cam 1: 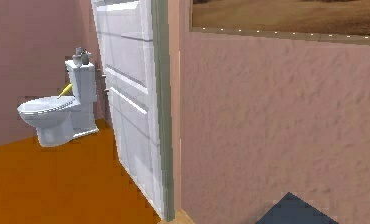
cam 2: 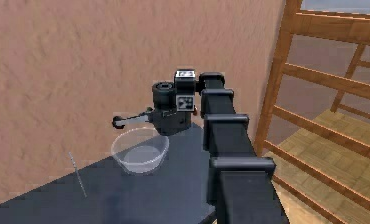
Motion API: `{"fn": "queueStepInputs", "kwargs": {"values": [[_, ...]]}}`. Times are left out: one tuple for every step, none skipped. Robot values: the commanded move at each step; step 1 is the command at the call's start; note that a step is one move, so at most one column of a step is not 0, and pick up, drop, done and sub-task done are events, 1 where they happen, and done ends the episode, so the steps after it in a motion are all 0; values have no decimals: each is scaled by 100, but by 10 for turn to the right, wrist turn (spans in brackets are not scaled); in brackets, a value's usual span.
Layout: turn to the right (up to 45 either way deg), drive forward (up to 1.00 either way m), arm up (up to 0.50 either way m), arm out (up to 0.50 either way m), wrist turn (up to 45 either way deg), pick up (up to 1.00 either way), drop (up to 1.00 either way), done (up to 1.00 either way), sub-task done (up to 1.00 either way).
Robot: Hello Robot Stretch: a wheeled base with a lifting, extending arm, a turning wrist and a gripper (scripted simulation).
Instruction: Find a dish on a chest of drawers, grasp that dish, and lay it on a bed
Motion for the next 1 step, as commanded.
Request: {"fn": "queueStepInputs", "kwargs": {"values": [[0,0,-16,0,0,0,0,0,0]]}}
